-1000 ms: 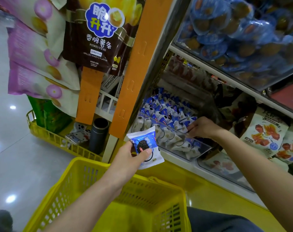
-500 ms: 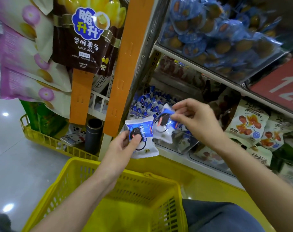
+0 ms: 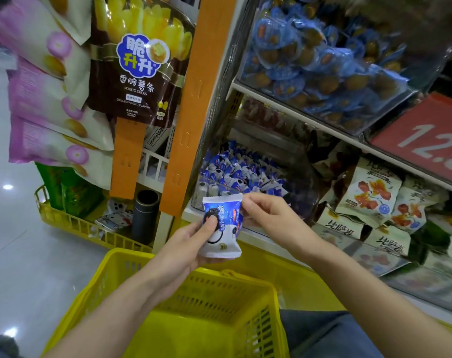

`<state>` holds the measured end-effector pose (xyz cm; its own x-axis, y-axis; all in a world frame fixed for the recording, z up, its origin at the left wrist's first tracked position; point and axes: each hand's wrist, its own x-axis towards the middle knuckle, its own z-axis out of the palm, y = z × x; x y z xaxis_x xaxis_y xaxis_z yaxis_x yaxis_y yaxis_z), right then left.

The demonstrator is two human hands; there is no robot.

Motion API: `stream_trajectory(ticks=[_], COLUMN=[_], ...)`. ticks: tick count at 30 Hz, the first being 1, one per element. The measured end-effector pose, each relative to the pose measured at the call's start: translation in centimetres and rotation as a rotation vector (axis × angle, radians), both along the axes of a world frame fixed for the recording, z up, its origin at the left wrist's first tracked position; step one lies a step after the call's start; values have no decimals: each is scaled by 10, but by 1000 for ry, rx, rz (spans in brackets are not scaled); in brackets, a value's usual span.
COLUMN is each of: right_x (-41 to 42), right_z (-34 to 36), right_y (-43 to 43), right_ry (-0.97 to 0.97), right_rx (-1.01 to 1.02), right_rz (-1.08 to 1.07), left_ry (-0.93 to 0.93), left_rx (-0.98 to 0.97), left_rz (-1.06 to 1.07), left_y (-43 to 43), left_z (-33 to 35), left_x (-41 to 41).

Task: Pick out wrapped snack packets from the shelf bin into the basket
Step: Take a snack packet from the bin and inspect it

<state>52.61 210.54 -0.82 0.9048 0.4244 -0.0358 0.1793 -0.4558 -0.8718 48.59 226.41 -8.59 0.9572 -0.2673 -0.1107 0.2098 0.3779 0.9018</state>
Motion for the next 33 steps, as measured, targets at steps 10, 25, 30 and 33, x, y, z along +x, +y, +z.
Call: stream_trajectory(ticks=[10, 25, 30, 33], right_x=[-20, 16, 79, 104], right_z=[-3, 6, 7, -7], right_y=[13, -9, -39, -46], right_ry=[-215, -126, -351, -197], right_rx=[-101, 126, -440, -675], right_rz=[-166, -452, -573, -579], left_ry=[-9, -9, -10, -13], left_rx=[-4, -27, 29, 53], left_rz=[211, 378, 383, 390], left_y=[-4, 1, 1, 2], left_z=[-3, 1, 0, -1], left_x=[1, 6, 8, 9])
